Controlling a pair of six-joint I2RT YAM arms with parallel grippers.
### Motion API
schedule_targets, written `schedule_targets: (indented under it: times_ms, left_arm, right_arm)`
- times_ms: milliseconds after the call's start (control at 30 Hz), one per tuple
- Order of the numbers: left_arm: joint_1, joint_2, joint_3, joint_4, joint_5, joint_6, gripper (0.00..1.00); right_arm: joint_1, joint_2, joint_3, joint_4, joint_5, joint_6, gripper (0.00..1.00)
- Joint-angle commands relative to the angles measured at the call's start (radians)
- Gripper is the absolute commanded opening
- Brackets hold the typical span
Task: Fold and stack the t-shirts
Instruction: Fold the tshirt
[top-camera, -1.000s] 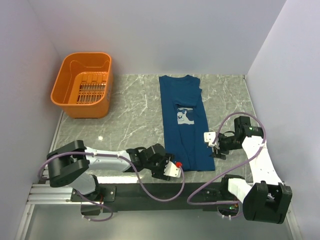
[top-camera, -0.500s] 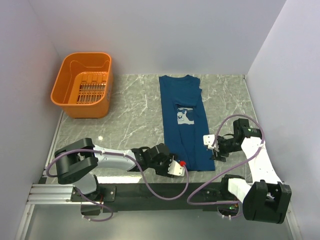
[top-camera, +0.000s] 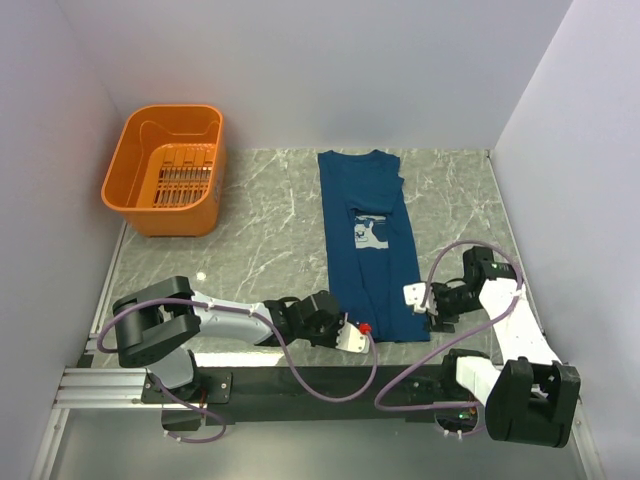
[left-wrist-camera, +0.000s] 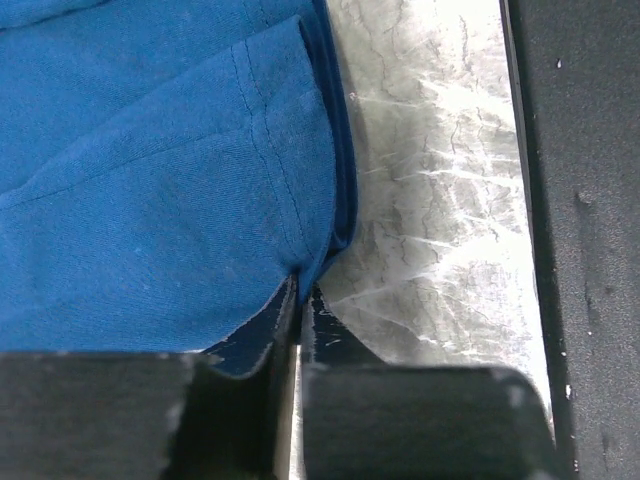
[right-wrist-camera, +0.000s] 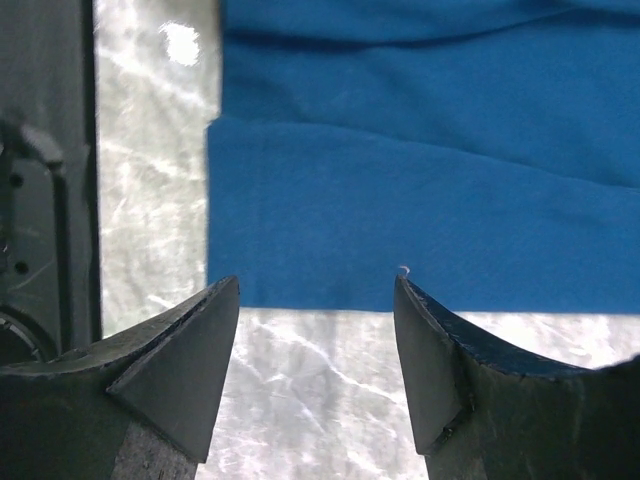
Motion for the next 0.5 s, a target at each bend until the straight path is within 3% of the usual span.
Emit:
schedule_targets:
  times_ms: [0,33,467]
  left_arm:
    - [-0.004,-0.005,-0.016,0.026,0.009,-0.038,0.05]
    - [-0.004,-0.007,-0.018,0.028,0.017,-0.044,0.01]
    - [0.001,-0.050,-0.024,0.037,0.075,-0.116,0.01]
  right_arm:
    - [0.001,-0.013,-0.025,-0.023,0.044,-0.109,0.70]
    - [0.018,-0.010,-0.040,-0.017,0.062,-0.120,0.70]
    - [0.231,-0.007,-0.169,0.184,0.183,0.032,0.70]
